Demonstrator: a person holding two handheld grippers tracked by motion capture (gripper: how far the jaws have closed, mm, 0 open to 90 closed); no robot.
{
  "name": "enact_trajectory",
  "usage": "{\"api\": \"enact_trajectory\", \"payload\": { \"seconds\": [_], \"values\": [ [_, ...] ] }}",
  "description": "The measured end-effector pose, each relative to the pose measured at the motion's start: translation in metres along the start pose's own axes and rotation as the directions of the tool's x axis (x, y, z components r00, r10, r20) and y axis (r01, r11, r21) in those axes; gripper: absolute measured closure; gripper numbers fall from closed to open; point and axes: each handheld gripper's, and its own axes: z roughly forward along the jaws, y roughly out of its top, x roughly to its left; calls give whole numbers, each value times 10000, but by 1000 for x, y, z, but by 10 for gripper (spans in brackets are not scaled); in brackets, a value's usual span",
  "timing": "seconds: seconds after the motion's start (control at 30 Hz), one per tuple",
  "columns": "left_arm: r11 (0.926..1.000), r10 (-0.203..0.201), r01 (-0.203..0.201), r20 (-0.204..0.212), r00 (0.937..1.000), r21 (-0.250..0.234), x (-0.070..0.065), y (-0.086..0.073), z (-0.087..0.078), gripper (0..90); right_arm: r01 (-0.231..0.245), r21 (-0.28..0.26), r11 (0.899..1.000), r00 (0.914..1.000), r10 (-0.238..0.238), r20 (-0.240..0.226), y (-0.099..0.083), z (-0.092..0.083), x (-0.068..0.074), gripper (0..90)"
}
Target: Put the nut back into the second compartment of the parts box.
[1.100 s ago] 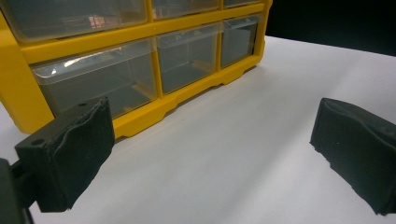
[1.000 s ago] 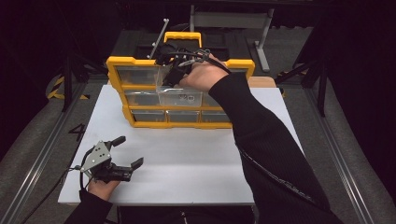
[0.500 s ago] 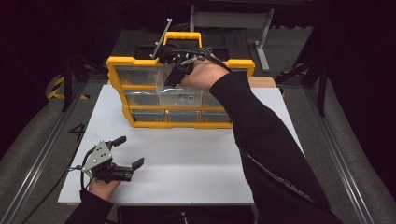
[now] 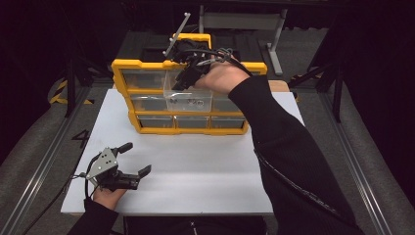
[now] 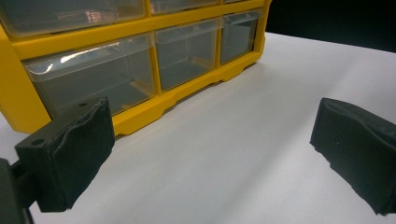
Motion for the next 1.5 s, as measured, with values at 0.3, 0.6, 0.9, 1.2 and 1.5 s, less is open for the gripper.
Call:
{"api": "enact_trajectory", "payload": {
  "seconds": [0.3,0.6,0.9,1.2,1.5],
  "values": [
    [10000,-22,22,-7,10000,1,-1,0,1,5,-43,-794,9968,9981,92,606,-22,-39,7,383],
    [10000,-3,3,-19,10000,44,-1,0,3,5,32,-1855,9826,9884,250,1498,-59,-75,17,177],
    [10000,3,-2,-50,10000,97,-1,0,4,5,187,-2878,9575,9691,535,2410,-113,-90,36,144],
    [10000,-9,9,-64,10000,76,0,0,4,5,-146,-4196,9076,9675,1187,2231,-160,-83,48,102],
    [10000,6,-6,-74,10000,-50,1,2,2,4,-38,-5151,8571,9599,1475,2385,-192,-69,56,79]
  ]
}}
